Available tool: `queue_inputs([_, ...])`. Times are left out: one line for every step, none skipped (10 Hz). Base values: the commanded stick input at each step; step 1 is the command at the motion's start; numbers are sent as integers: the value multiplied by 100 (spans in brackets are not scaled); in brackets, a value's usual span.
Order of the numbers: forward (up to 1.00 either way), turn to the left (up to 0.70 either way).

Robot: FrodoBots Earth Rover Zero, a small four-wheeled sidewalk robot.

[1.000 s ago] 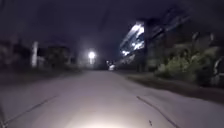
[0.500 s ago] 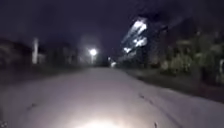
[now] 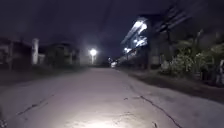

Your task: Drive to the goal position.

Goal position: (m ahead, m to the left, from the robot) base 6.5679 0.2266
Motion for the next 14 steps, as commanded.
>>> queue_inputs([70,-35])
queue_inputs([70,-21])
queue_inputs([70,-4])
queue_inputs([70,0])
queue_inputs([70,0])
queue_inputs([70,0])
queue_inputs([70,0])
queue_inputs([70,0])
queue_inputs([70,0])
queue_inputs([70,0])
queue_inputs([70,0])
queue_inputs([70,0])
queue_inputs([70,0])
queue_inputs([70,0])
